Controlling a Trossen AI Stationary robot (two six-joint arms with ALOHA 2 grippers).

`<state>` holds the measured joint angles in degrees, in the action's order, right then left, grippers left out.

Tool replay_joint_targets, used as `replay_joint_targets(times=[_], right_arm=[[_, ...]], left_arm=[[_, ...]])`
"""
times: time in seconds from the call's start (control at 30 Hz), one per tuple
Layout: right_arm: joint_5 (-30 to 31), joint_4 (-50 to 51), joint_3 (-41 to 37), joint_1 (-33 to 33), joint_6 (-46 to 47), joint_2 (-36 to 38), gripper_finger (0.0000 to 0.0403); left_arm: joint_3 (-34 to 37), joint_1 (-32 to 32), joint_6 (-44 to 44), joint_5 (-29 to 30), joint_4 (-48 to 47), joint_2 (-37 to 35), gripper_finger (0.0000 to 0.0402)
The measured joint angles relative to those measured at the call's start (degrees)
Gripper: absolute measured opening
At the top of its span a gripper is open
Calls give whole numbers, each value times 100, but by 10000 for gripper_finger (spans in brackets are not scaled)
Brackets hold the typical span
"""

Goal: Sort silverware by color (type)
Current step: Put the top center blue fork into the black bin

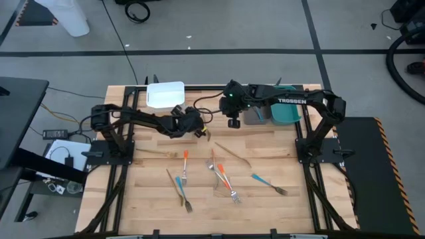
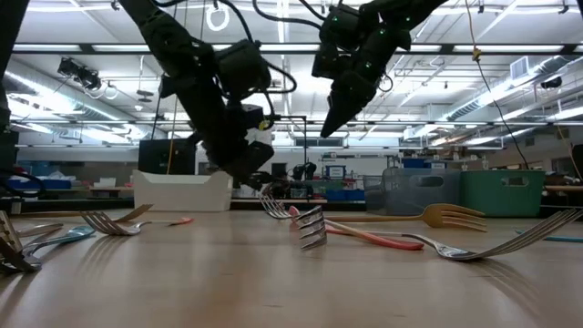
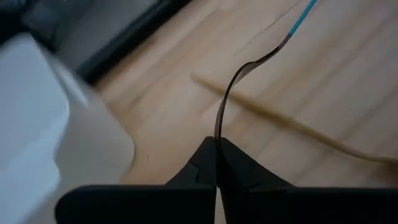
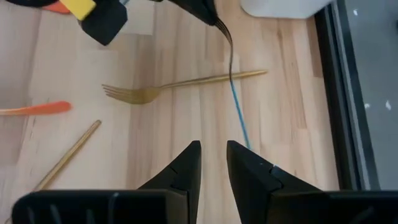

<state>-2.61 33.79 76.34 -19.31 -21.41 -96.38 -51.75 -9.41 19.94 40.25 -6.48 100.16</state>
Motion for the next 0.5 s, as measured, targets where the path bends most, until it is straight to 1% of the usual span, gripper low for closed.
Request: replay_joint_targets(times=[0.1,0.27,0.5], right_arm=[[47,-57,0,160,-159,0,92],[614,-85,0,449,-316,0,107],[1125,-77,0,549,19,0,134]], left_arm=[[0,-11,-470,-218,257,-63,6],[0,3,-1070,-241,762,-78,7],[-1,119,-1585,-243,1378,-83,7]])
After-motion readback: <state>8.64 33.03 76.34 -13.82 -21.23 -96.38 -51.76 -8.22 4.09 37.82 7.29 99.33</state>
